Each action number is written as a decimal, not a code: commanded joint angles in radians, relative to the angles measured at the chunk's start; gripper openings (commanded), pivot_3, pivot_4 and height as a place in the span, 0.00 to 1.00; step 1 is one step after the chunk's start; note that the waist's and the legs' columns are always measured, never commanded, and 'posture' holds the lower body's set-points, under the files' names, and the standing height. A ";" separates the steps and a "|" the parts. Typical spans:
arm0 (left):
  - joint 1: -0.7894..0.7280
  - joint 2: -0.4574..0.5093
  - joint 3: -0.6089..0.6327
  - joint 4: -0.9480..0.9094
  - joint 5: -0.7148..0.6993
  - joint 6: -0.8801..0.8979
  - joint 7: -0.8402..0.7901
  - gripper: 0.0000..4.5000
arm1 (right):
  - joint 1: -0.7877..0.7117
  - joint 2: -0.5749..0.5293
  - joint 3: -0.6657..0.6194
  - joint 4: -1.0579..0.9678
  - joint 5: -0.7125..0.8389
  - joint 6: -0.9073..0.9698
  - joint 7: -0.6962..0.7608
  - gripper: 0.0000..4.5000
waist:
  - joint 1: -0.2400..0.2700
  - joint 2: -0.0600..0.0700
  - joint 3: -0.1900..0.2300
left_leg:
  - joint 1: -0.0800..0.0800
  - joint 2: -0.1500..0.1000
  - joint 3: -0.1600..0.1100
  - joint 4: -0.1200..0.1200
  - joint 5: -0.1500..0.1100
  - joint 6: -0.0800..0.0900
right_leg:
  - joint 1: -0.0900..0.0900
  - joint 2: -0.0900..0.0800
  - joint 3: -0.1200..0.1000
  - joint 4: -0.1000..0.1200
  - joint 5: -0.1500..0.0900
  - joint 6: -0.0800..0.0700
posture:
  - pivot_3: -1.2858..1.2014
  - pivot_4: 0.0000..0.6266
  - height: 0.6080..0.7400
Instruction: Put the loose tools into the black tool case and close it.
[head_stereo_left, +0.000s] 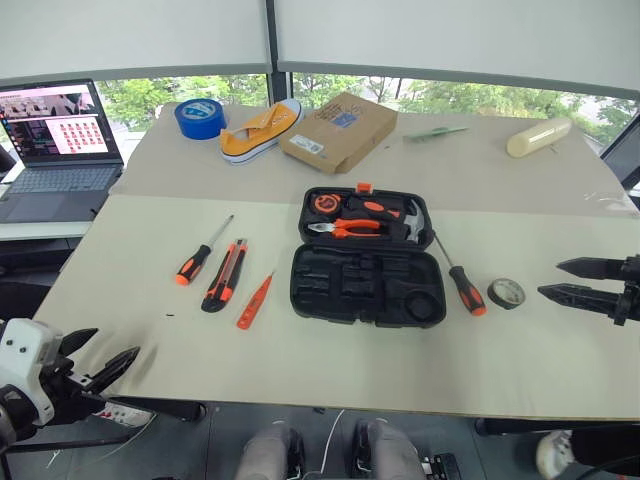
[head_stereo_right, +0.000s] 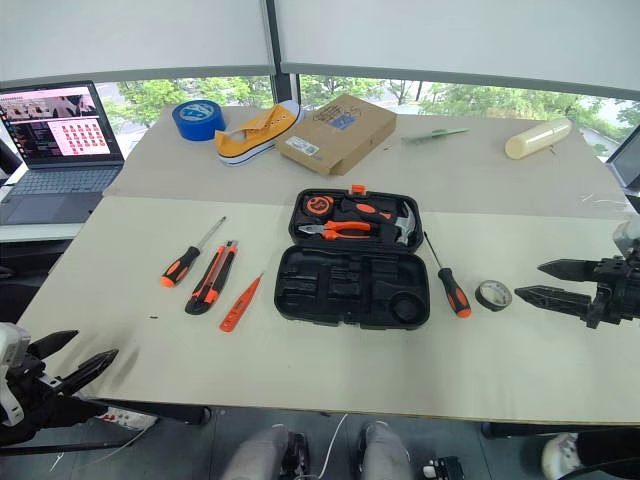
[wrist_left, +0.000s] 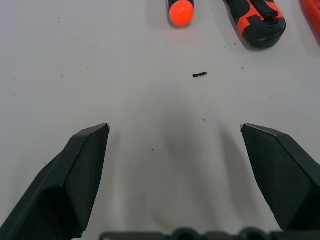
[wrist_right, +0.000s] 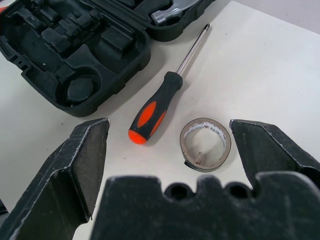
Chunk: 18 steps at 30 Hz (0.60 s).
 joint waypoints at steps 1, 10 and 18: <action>-0.010 0.008 0.024 -0.004 0.019 -0.030 0.011 1.00 | 0.004 -0.005 -0.027 0.020 -0.015 -0.055 0.017 0.99 | 0.000 0.000 0.000 | 0.000 0.000 0.000 0.000 0.000 0.000 | 0.000 0.000 0.000 0.000 0.000 0.000 | 0.52 0.24 0.93; -0.274 0.106 -0.085 0.024 0.001 0.128 0.093 1.00 | 0.013 0.050 -0.082 -0.216 0.021 -0.072 -0.067 0.99 | 0.005 0.000 0.000 | 0.001 0.000 0.000 0.001 0.001 -0.001 | 0.001 0.000 0.000 0.001 0.000 0.002 | 0.52 0.24 0.93; -0.590 0.166 -0.338 0.153 0.051 0.235 0.104 1.00 | 0.024 0.114 -0.054 -0.567 0.159 0.063 -0.137 0.99 | 0.003 0.000 0.000 | 0.001 0.000 0.000 0.001 0.002 0.000 | 0.002 0.004 0.000 0.002 0.001 0.000 | 0.52 0.24 0.93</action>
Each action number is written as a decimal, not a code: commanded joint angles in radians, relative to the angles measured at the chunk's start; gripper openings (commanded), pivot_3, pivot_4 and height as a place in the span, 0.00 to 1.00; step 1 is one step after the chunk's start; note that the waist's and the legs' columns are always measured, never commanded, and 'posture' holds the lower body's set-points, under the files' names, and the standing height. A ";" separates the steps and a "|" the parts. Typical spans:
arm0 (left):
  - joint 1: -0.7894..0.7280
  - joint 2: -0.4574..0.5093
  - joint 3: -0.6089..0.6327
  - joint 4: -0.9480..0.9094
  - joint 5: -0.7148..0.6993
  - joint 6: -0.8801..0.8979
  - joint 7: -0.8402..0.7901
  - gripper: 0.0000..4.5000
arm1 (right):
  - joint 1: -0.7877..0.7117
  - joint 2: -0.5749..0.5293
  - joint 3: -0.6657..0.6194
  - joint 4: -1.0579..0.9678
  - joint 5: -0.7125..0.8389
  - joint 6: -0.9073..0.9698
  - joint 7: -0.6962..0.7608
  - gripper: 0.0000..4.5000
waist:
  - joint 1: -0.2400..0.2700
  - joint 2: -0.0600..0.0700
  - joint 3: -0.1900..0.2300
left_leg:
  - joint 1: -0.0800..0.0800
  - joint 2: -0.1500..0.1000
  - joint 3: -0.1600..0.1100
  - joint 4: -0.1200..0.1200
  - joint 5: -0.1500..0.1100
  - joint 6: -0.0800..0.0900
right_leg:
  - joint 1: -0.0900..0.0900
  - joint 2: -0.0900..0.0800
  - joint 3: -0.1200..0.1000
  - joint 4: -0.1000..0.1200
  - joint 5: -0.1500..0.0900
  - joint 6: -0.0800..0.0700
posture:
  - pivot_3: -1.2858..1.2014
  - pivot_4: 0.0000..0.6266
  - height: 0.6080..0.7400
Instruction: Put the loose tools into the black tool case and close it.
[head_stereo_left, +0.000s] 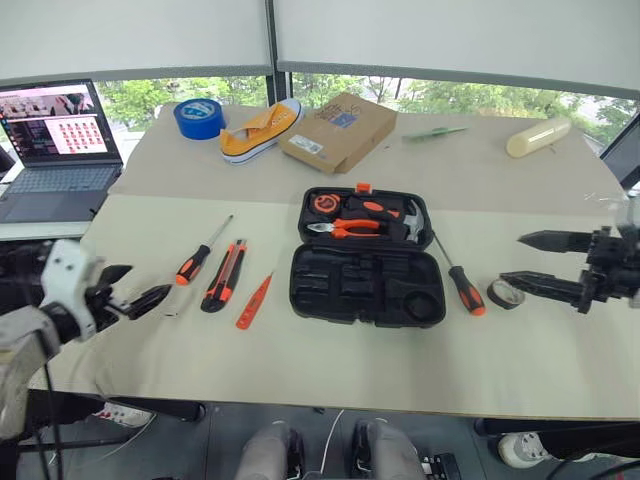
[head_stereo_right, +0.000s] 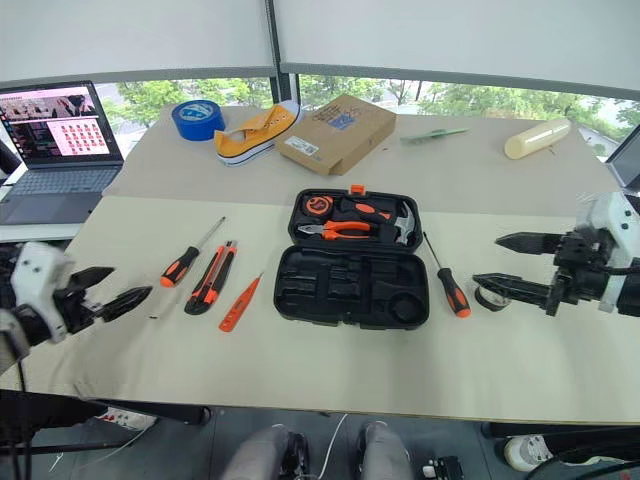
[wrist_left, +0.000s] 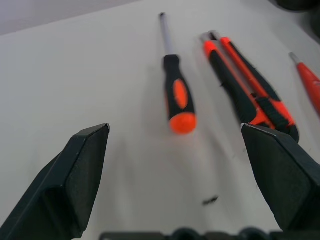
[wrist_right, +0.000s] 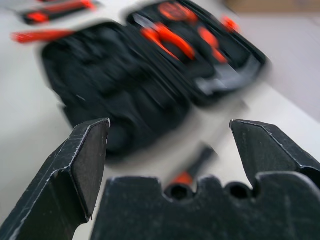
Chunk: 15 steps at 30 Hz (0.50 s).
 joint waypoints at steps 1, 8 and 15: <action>-0.119 0.016 -0.063 0.085 0.030 0.029 0.013 1.00 | -0.016 0.014 0.007 -0.144 0.073 0.049 -0.030 0.99 | 0.000 0.000 0.000 | 0.000 0.000 0.000 0.000 0.000 0.000 | 0.000 0.000 0.000 0.000 0.000 0.000 | 0.52 0.24 0.93; -0.362 -0.010 -0.277 0.328 0.145 0.032 -0.004 1.00 | -0.129 0.084 0.087 -0.297 0.155 0.089 -0.113 0.99 | -0.002 -0.002 0.001 | 0.001 0.000 0.000 0.000 0.004 0.004 | 0.001 0.006 0.001 0.000 0.000 0.001 | 0.52 0.24 0.93; -0.485 -0.069 -0.373 0.525 0.241 -0.008 0.003 0.89 | -0.139 0.109 0.112 -0.339 0.182 0.093 -0.148 1.00 | 0.005 -0.005 0.002 | 0.001 -0.001 0.000 0.002 0.004 0.005 | 0.002 0.007 0.000 0.000 0.000 0.000 | 0.52 0.24 0.93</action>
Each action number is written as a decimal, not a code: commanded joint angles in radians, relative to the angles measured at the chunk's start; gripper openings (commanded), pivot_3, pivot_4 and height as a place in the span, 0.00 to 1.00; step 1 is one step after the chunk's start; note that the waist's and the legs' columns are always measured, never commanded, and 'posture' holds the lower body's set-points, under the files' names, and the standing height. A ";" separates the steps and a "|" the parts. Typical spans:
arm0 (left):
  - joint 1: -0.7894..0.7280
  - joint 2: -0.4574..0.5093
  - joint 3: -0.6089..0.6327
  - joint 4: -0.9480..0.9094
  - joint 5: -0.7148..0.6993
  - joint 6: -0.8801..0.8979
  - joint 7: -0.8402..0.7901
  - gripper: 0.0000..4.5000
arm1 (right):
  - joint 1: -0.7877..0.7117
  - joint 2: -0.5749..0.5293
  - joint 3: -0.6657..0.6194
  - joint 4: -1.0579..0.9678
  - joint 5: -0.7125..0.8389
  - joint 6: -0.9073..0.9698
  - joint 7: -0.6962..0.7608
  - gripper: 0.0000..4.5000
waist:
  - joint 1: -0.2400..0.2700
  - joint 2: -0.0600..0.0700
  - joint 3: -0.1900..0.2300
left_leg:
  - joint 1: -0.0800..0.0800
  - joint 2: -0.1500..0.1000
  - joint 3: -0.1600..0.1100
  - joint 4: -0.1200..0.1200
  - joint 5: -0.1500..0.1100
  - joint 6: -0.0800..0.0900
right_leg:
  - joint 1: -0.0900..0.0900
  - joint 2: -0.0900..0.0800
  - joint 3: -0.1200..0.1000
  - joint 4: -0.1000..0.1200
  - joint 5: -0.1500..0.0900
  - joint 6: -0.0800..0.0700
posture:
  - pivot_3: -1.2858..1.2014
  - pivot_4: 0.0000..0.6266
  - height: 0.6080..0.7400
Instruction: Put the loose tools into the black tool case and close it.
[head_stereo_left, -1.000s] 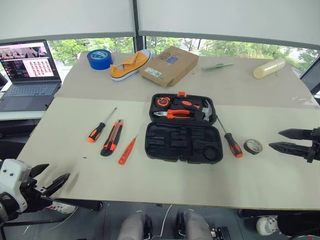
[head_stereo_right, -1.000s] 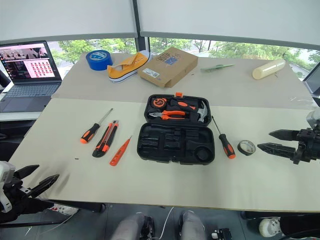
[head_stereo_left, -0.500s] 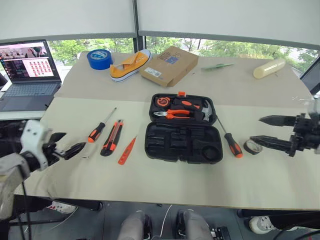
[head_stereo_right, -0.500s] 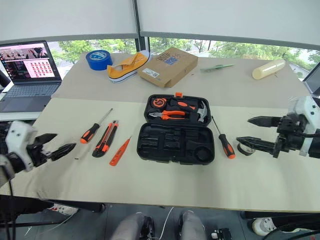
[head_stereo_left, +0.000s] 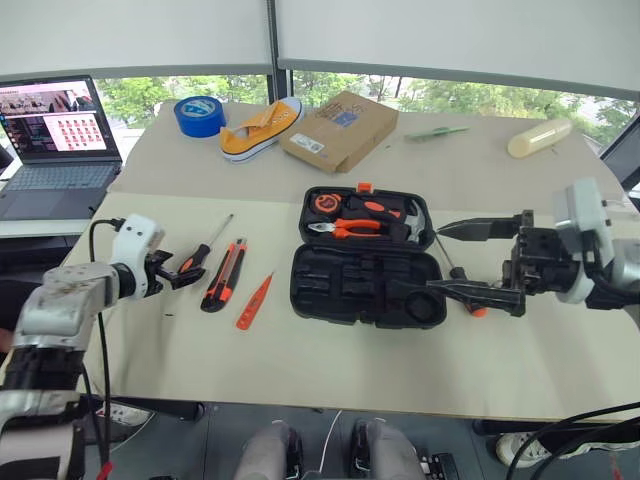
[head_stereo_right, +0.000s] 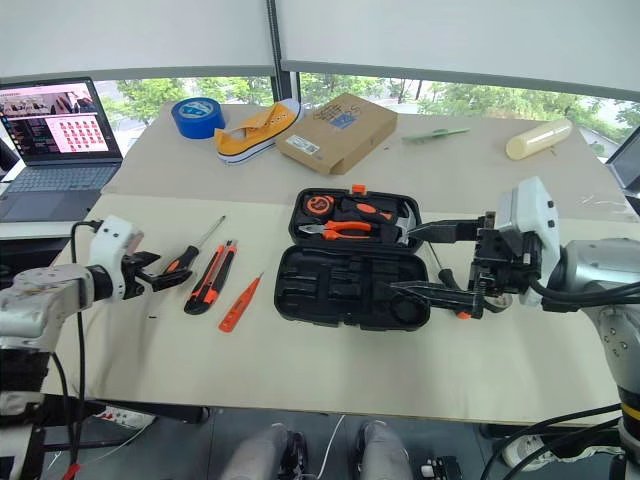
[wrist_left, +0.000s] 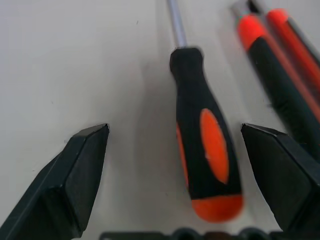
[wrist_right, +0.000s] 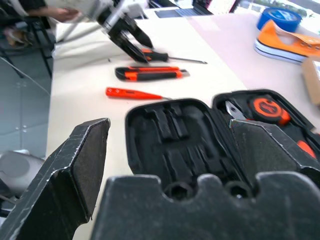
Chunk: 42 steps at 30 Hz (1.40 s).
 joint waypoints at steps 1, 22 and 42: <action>-0.020 -0.017 -0.024 0.055 0.040 -0.027 -0.007 0.84 | -0.012 0.001 -0.015 -0.029 0.025 0.000 -0.016 1.00 | 0.000 0.000 0.000 | 0.001 0.000 0.000 0.000 0.000 0.000 | 0.001 0.000 0.000 0.000 0.000 0.000 | 0.52 0.24 0.93; -0.378 -0.251 -0.325 0.024 0.154 -0.526 -0.435 0.20 | 0.339 -0.015 -0.217 -0.050 -0.052 0.014 -0.099 1.00 | 0.020 -0.004 0.002 | -0.007 -0.002 -0.001 0.014 -0.002 0.005 | 0.003 0.001 -0.005 -0.001 0.003 0.006 | 0.52 0.24 0.93; -0.606 -0.456 -0.445 0.575 0.441 -0.958 -0.417 0.20 | 0.393 0.042 -0.262 -0.118 -0.060 0.023 -0.210 1.00 | 0.007 -0.005 0.003 | -0.011 0.001 -0.003 0.017 -0.004 0.008 | -0.001 0.003 0.001 0.000 0.004 0.005 | 0.52 0.24 0.93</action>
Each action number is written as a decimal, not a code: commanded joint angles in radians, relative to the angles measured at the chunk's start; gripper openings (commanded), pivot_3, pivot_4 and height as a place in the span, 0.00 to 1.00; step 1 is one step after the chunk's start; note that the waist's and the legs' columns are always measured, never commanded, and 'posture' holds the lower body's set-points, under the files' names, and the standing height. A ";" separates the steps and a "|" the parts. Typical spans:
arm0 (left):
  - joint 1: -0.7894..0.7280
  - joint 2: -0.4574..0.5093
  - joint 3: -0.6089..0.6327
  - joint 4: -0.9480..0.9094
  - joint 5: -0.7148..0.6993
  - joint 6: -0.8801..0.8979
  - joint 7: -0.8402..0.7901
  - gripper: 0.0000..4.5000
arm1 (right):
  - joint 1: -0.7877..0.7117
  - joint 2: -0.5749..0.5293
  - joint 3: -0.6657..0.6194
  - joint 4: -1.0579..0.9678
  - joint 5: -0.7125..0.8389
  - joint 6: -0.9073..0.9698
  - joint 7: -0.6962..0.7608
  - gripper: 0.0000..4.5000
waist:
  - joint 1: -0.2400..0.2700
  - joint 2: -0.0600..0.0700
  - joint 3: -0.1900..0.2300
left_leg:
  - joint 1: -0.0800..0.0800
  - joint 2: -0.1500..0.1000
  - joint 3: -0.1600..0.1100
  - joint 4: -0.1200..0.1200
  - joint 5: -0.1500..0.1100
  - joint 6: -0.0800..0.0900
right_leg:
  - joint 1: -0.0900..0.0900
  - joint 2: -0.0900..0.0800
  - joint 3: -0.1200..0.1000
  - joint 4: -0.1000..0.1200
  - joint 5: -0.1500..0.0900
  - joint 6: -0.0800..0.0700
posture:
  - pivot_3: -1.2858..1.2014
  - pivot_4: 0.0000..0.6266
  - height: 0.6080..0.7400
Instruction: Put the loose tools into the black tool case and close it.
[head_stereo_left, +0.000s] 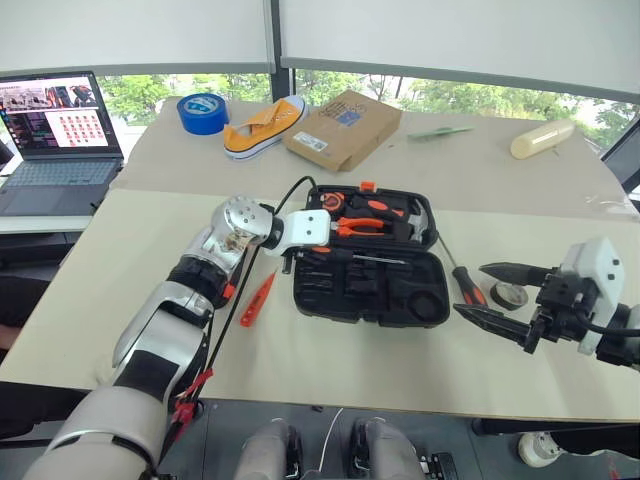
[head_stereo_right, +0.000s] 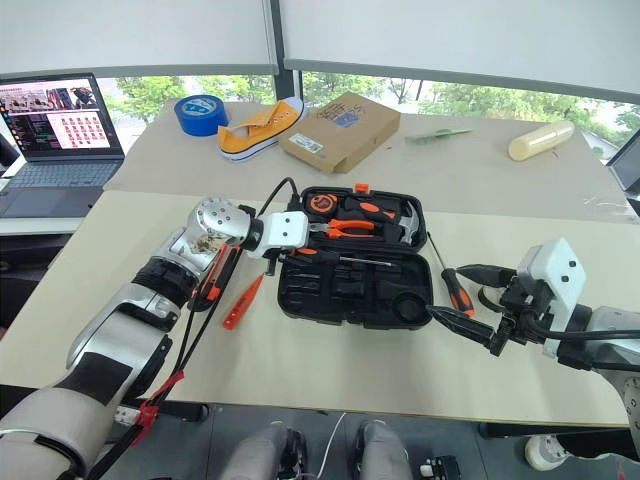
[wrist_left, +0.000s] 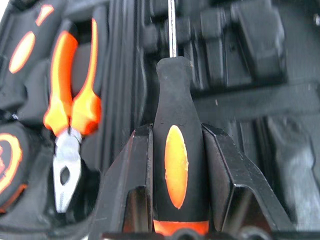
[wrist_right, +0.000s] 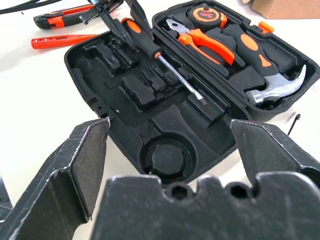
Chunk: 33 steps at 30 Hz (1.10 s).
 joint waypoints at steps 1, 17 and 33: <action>-0.052 -0.026 0.016 0.040 0.016 -0.027 0.028 0.20 | -0.013 0.002 -0.039 -0.027 0.024 -0.003 -0.017 1.00 | 0.003 0.000 0.000 | -0.001 0.000 0.000 0.001 0.000 0.001 | 0.000 0.000 0.000 0.000 0.000 0.000 | 0.52 0.24 0.93; -0.116 -0.102 0.087 0.107 -0.014 0.009 0.023 0.81 | -0.001 0.009 -0.033 -0.062 0.064 0.007 -0.054 1.00 | 0.012 0.000 0.000 | -0.003 0.000 -0.001 0.006 -0.002 0.003 | -0.001 -0.001 -0.001 0.001 0.001 0.001 | 0.52 0.24 0.93; -0.101 -0.137 0.077 0.134 0.038 -0.019 0.061 0.11 | -0.021 0.009 -0.006 -0.034 0.064 -0.006 -0.057 1.00 | 0.013 0.000 0.000 | -0.004 -0.001 -0.001 0.006 -0.002 0.004 | -0.001 0.000 -0.001 0.001 0.001 0.001 | 0.52 0.24 0.93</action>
